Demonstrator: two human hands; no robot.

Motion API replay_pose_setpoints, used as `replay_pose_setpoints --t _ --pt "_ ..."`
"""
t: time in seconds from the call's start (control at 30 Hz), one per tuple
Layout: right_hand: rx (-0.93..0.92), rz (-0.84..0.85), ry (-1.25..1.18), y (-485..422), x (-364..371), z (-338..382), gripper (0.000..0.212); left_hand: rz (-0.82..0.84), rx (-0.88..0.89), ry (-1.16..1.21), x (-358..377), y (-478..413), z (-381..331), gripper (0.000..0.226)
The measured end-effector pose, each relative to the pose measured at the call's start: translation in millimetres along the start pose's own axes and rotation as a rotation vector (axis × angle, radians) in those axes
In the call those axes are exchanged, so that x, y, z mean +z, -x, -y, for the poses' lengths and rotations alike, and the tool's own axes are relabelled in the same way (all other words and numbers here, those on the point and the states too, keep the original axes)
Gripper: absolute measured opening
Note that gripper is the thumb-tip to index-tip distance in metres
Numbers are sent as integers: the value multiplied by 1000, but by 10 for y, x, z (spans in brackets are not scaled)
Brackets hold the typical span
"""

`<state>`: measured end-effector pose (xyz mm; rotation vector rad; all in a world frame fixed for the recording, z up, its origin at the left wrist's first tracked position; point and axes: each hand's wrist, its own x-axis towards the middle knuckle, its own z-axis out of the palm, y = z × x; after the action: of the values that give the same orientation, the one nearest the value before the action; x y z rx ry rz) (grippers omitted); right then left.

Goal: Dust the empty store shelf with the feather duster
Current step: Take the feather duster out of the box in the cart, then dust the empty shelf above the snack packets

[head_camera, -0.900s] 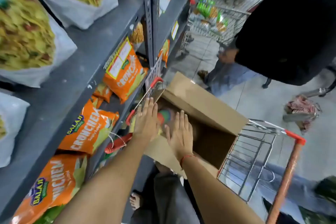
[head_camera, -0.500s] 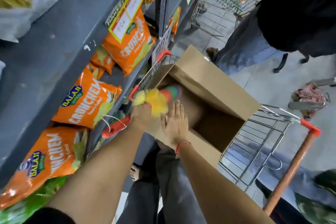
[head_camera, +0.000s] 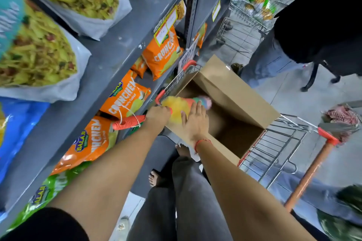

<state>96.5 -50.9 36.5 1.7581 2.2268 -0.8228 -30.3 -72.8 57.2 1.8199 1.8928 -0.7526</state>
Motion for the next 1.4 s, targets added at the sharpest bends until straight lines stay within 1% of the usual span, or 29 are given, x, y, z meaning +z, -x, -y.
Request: replay_pose_setpoints --t 0.13,0.27,0.4,0.5,0.63,0.73,0.8,0.9,0.97,1.03,1.1,1.17,1.27,1.3,1.4 --pt "-14 -39 -57 188 -230 136 61 -14 23 -18 -316 325 64 44" --pt "-32 -110 -105 296 -534 223 59 21 -3 -22 -677 585 120 39" --pt "-51 -231 -162 371 -929 349 57 -41 -33 15 -1111 843 173 36" --pt "-105 -334 -199 409 -1302 451 54 -145 -40 73 -1433 1078 234 33" --pt "-205 -555 -276 466 -1849 613 48 -270 -75 140 -1779 1528 358 28" --pt "-202 -663 -376 459 -2209 759 50 -342 -94 206 -2034 1866 457 28" --pt "-244 -723 -395 484 -2478 885 51 -402 -100 266 -2241 2159 526 33" --pt "-337 -843 -497 544 -2966 1089 48 -562 -110 362 -2574 2623 605 35" --pt "-410 -971 -607 650 -3286 1226 45 -700 -153 388 -2747 2915 653 32" --pt "-476 -1083 -697 776 -3560 1377 42 -808 -182 404 -2895 3206 704 38" --pt "-557 -1130 -726 917 -3809 1567 43 -885 -198 446 -3010 3524 771 43" --pt "-636 -1180 -740 1064 -4022 1797 45 -985 -214 473 -3092 3831 863 41" --pt "-647 -1308 -760 1242 -4238 2134 45 -1079 -226 502 -3142 4184 986 35" --pt "-668 -1322 -774 1300 -4295 2260 44 -1106 -235 514 -3141 4281 1031 32" --pt "-773 -1265 -779 1359 -4362 2559 41 -1158 -292 537 -3084 4425 1157 31"
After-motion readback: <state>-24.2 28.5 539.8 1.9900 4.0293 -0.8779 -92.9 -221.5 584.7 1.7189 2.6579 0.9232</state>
